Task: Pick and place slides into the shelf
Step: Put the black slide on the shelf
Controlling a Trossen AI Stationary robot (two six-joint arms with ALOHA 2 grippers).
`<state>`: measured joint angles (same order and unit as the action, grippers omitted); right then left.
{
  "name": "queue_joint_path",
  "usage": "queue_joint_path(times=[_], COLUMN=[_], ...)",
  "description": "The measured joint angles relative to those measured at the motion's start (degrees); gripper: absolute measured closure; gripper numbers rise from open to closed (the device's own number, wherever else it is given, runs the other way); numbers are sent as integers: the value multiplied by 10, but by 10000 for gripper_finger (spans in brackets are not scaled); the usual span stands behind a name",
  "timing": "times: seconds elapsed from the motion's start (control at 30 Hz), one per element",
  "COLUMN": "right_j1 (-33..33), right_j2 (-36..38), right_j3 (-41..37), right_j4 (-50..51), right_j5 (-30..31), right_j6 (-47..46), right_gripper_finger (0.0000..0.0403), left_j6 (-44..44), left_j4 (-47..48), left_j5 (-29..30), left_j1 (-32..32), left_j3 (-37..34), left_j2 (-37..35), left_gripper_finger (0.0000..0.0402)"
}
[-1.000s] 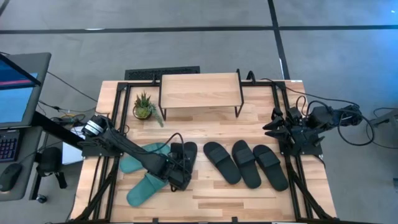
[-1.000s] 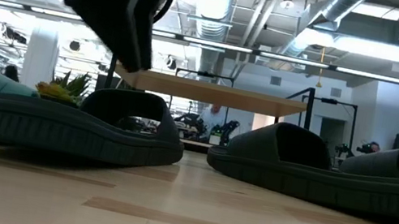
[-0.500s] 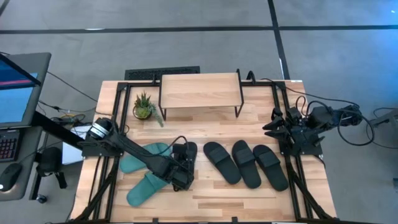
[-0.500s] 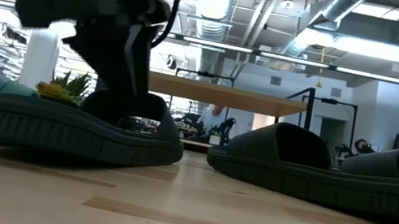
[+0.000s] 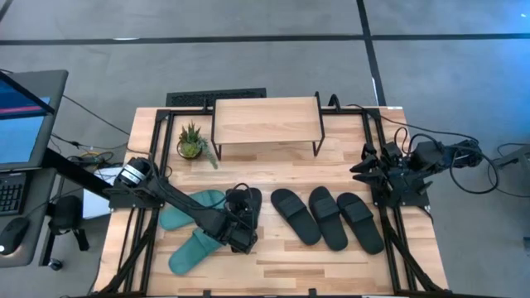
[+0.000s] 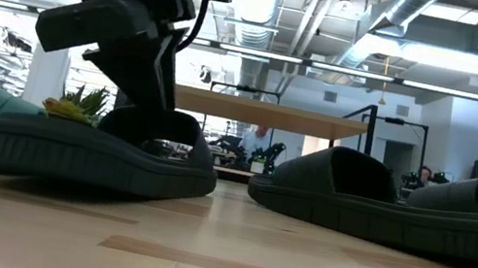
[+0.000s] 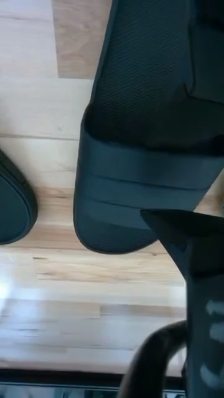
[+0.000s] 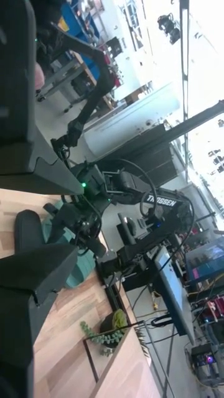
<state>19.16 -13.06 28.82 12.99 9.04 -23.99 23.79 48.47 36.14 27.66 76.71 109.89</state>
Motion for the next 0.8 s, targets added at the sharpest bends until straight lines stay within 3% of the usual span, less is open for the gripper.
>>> queue_joint_path(times=[0.3, 0.47, 0.8], right_j1=[0, 0, 0], right_j2=[0, 0, 0], right_j3=[0, 0, 0], right_j4=[0, 0, 0], right_j5=[0, 0, 0], right_j6=[0, 0, 0], right_gripper_finger=[278, 278, 278], left_j6=[20, 25, 43], left_j4=[0, -1, 2], left_j5=[-14, -11, 6], left_j1=[-9, -17, -20], left_j3=[-1, -1, 1], left_j2=[0, 0, 0], left_gripper_finger=[325, 387, 399])
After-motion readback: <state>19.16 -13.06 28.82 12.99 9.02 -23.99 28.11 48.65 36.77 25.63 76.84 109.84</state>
